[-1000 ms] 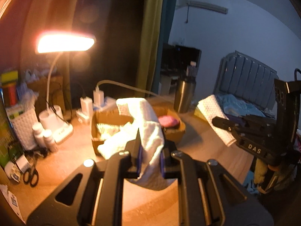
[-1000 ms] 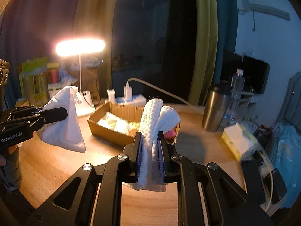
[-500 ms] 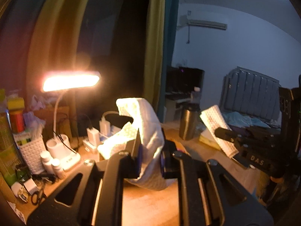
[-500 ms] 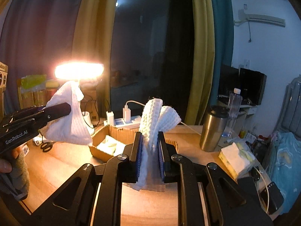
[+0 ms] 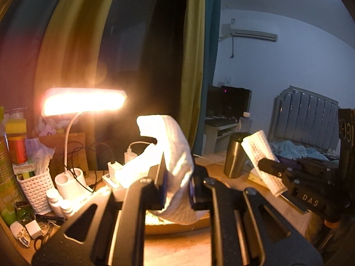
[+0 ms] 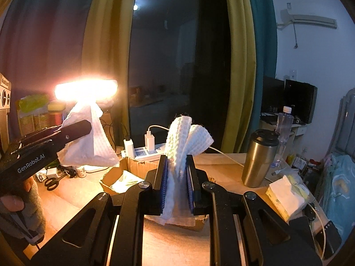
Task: Organize soft objects
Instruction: 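Lift both paper towels and carry them toward the cardboard box, then lower both paper towels into the box and open both tools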
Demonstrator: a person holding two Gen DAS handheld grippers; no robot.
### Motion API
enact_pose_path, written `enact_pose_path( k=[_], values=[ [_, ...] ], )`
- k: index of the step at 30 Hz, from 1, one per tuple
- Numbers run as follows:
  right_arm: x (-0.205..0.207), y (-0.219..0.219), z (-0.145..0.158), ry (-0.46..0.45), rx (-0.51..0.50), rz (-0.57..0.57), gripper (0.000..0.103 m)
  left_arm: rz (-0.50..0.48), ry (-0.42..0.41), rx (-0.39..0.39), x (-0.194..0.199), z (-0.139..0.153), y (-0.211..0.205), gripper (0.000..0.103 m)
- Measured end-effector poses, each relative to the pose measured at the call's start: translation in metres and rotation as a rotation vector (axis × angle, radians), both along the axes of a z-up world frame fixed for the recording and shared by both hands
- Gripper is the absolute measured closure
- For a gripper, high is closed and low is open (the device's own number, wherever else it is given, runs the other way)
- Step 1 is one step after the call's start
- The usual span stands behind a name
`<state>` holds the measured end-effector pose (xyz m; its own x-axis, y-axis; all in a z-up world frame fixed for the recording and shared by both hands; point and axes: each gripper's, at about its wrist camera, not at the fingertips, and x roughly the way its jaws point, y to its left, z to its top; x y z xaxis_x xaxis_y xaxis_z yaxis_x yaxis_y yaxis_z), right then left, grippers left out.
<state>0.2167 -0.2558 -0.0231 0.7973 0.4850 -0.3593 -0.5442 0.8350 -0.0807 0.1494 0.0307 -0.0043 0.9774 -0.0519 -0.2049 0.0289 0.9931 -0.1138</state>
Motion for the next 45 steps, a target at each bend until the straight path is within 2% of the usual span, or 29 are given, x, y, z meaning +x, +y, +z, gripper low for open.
enact_pose_path(
  k=[14, 24, 37, 45],
  values=[
    [0.036, 0.018, 0.005, -0.001, 0.012, 0.015, 0.086, 0.005, -0.012, -0.015, 0.037, 0.001, 0.006, 0.089],
    [0.062, 0.028, -0.007, 0.032, 0.018, 0.025, 0.086, -0.002, -0.006, -0.014, 0.057, -0.008, 0.012, 0.089],
    [0.098, 0.048, -0.044, 0.125, 0.000, 0.059, 0.086, -0.027, 0.075, -0.034, 0.100, -0.034, 0.011, 0.089],
    [0.119, 0.059, -0.071, 0.199, -0.013, 0.075, 0.086, -0.038, 0.158, -0.046, 0.124, -0.064, 0.011, 0.089]
  ],
)
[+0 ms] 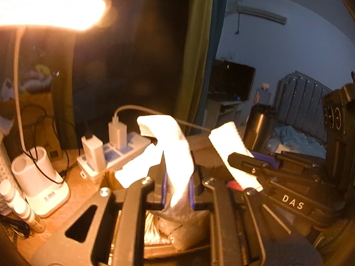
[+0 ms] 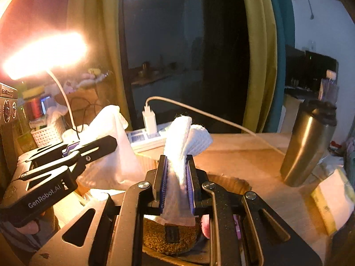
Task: Organize soft objects
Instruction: 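Lower both paper towels into the box and open both tools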
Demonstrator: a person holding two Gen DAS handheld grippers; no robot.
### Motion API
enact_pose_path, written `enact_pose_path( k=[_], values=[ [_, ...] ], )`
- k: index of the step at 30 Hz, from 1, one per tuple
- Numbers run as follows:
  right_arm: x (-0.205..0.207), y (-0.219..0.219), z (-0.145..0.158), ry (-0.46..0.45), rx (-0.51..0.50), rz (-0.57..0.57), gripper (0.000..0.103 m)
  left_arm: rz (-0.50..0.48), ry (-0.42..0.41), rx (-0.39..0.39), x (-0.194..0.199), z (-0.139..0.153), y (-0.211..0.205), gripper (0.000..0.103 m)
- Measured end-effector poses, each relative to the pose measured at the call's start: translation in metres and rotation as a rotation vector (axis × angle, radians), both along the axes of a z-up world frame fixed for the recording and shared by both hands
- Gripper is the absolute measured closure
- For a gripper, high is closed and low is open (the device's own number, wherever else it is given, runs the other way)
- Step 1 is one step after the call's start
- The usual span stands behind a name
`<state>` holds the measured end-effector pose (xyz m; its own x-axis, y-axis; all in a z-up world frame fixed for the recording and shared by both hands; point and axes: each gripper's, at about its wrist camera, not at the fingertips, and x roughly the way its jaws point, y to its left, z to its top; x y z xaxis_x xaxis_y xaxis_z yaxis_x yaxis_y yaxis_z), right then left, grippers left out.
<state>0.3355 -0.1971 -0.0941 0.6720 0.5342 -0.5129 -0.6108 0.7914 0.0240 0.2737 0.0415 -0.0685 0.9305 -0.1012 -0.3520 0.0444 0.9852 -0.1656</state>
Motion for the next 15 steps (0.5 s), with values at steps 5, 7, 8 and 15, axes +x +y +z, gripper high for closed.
enact_pose_path(
  k=[5, 7, 8, 15],
  values=[
    [0.007, 0.005, -0.017, 0.039, -0.008, 0.008, 0.086, -0.002, 0.079, -0.001, 0.013, -0.021, 0.000, 0.089],
    [0.008, 0.006, -0.022, 0.050, -0.010, 0.013, 0.086, 0.003, 0.128, 0.012, 0.021, -0.030, 0.000, 0.089],
    [0.008, 0.007, -0.025, 0.056, -0.012, 0.015, 0.086, 0.005, 0.147, 0.017, 0.023, -0.034, 0.000, 0.089],
    [0.013, 0.016, -0.045, 0.102, -0.041, 0.033, 0.086, 0.016, 0.248, 0.016, 0.034, -0.058, 0.002, 0.088]
  ],
)
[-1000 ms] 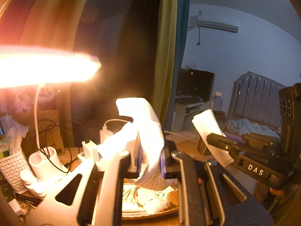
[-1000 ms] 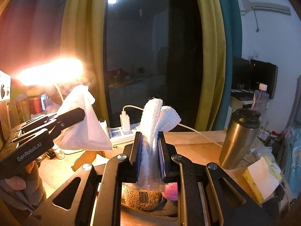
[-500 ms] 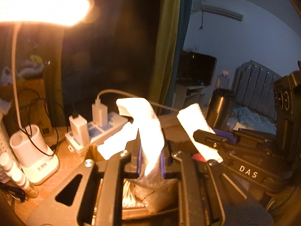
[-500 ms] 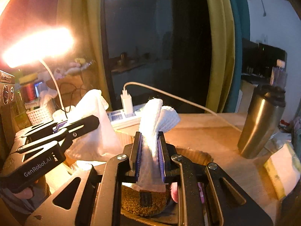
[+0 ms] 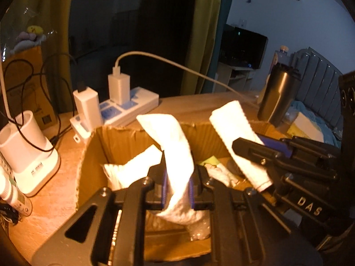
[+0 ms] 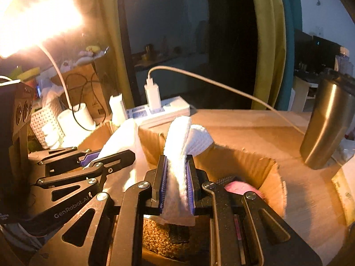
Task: Organize soft objects
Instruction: 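Lower both paper towels into the box and open both tools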
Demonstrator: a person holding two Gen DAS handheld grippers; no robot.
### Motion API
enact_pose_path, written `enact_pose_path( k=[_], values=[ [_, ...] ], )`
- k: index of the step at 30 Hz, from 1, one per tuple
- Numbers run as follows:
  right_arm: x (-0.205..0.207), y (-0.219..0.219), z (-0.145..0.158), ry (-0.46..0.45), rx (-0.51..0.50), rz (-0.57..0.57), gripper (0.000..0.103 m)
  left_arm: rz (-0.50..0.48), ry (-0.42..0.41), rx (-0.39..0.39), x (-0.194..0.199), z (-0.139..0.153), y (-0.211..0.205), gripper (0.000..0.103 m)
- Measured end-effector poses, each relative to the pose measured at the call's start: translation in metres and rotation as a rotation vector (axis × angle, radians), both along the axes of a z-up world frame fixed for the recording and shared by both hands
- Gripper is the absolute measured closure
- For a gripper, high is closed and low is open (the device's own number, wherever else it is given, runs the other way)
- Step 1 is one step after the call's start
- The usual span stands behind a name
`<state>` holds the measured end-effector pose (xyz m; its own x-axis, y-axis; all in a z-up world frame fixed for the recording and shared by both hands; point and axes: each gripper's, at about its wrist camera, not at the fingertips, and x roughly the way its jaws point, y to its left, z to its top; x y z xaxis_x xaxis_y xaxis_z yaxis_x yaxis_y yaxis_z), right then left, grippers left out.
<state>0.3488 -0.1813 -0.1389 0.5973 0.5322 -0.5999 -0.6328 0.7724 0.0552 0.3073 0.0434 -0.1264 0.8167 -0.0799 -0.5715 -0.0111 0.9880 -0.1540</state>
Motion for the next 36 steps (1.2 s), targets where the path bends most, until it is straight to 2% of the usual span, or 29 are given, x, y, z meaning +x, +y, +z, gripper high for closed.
enact_pose_path(
  k=[7, 15, 18, 21, 23, 25, 30, 36],
  values=[
    [0.006, 0.011, -0.020, 0.050, -0.082, 0.006, 0.086, 0.012, 0.082, 0.004, 0.010, -0.019, 0.002, 0.087],
    [0.004, 0.016, -0.022, 0.045, -0.133, -0.005, 0.084, 0.015, 0.105, 0.024, 0.010, -0.022, 0.001, 0.086],
    [0.004, 0.014, -0.020, 0.047, -0.131, -0.005, 0.080, 0.016, 0.116, 0.030, 0.014, -0.021, -0.001, 0.085],
    [0.002, 0.013, -0.017, 0.036, -0.133, -0.012, 0.064, 0.021, 0.119, 0.032, 0.013, -0.019, -0.001, 0.080],
    [0.001, 0.009, -0.012, 0.031, -0.124, -0.022, 0.049, 0.026, 0.118, 0.031, 0.011, -0.016, 0.000, 0.076],
    [0.000, 0.006, -0.008, 0.026, -0.112, -0.037, 0.048, 0.034, 0.114, 0.036, 0.008, -0.014, 0.001, 0.066],
    [-0.006, -0.005, 0.009, -0.006, -0.091, -0.067, 0.048, 0.033, 0.099, 0.018, -0.001, -0.006, 0.004, 0.049],
    [-0.018, -0.013, 0.024, -0.038, -0.080, -0.084, 0.048, 0.045, 0.057, 0.021, -0.015, 0.009, 0.002, 0.049]
  ],
)
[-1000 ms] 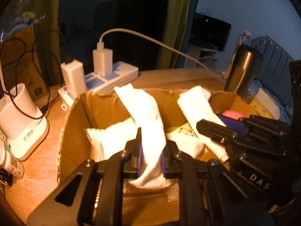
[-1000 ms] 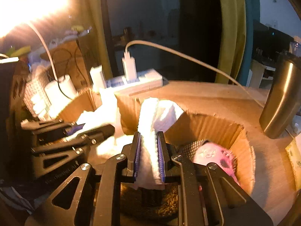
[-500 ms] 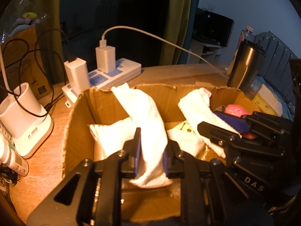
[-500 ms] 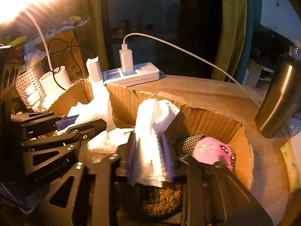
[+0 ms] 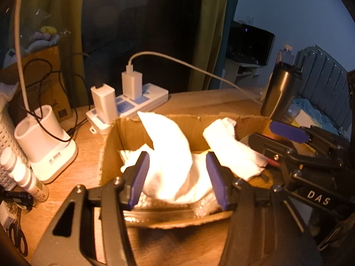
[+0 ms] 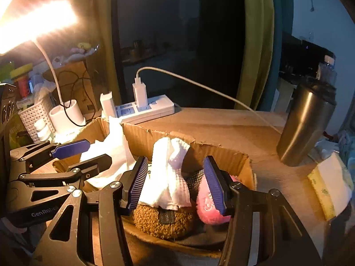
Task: Organize soft objects
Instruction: 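Lower both paper towels into the box and open both tools, then withdraw both open tools from the box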
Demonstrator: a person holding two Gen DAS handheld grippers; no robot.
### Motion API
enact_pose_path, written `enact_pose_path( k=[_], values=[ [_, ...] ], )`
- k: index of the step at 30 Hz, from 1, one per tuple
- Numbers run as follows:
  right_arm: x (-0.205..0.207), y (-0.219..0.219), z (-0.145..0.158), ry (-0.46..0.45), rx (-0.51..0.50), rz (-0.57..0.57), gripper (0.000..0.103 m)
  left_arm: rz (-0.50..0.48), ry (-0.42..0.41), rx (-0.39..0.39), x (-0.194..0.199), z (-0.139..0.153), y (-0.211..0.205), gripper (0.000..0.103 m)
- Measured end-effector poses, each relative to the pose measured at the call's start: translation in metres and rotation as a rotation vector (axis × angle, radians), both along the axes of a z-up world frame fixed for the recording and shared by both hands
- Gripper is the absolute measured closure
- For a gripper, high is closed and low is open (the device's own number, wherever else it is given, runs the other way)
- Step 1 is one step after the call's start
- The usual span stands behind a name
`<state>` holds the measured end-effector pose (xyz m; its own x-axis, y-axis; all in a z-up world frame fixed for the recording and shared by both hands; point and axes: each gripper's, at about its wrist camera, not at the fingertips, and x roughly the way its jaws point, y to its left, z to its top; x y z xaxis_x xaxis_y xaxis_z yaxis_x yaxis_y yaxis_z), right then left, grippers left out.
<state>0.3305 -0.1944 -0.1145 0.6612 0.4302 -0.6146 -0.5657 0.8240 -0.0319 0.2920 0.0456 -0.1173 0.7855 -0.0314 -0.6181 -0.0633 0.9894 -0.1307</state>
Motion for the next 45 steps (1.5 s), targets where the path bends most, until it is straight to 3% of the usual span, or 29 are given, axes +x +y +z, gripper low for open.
enact_pose_path(
  k=[9, 12, 13, 16, 45],
  values=[
    [-0.027, -0.012, 0.023, -0.048, 0.014, -0.010, 0.048, 0.004, -0.057, 0.005, -0.027, 0.024, -0.004, 0.047],
    [-0.036, -0.015, 0.029, -0.064, 0.019, -0.016, 0.048, 0.010, -0.080, -0.002, -0.038, 0.034, -0.006, 0.030],
    [-0.040, -0.017, 0.032, -0.070, 0.021, -0.019, 0.048, 0.010, -0.085, -0.010, -0.041, 0.036, -0.005, 0.028],
    [-0.049, -0.020, 0.038, -0.085, 0.026, -0.023, 0.048, 0.010, -0.116, -0.031, -0.052, 0.046, -0.004, 0.028],
    [-0.139, -0.057, 0.089, -0.218, 0.079, -0.061, 0.047, -0.005, -0.282, 0.017, -0.147, 0.105, -0.027, 0.028]
  ],
)
